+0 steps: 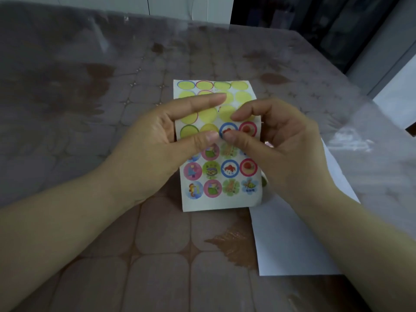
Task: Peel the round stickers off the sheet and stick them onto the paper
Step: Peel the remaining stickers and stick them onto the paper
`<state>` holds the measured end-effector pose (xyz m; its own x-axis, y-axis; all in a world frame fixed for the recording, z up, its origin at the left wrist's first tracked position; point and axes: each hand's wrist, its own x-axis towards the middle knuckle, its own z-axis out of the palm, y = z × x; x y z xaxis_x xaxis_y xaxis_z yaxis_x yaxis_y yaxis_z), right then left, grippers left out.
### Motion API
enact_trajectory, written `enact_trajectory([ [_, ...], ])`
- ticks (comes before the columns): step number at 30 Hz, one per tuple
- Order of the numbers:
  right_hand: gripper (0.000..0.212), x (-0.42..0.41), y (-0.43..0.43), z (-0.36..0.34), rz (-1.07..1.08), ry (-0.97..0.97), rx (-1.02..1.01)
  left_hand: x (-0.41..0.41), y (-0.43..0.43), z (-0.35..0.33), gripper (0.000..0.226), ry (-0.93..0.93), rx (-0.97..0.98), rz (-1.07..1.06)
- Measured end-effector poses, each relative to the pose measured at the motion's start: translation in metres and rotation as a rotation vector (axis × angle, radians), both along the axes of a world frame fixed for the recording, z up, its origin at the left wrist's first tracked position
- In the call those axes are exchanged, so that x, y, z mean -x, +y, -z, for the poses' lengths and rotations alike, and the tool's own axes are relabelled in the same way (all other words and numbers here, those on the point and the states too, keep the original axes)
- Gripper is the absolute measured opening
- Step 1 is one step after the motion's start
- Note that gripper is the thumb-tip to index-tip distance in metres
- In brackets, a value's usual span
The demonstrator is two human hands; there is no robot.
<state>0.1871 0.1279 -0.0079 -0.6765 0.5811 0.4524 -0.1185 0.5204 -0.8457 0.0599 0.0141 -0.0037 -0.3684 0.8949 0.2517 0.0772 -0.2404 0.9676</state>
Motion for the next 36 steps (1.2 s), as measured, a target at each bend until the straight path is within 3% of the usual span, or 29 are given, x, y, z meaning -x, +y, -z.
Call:
enact_trajectory([
  [6,0.028,-0.0009,-0.0013,-0.002,0.162,-0.038,-0.197,0.0015,-0.0004,0.0002,0.047,0.065,-0.027,-0.011],
  [14,0.024,0.0012,0.0,0.0005,0.183,-0.089,-0.147,0.0071,-0.0009,0.0076,0.071,0.324,0.007,-0.058],
  [31,0.019,-0.0001,-0.0027,-0.0051,0.207,-0.182,-0.102,0.0087,-0.0013,0.0076,0.076,0.322,0.042,-0.029],
  [36,0.024,0.0008,-0.003,-0.0012,0.236,-0.102,-0.185,0.0062,-0.0013,0.0061,0.071,0.285,0.028,-0.033],
])
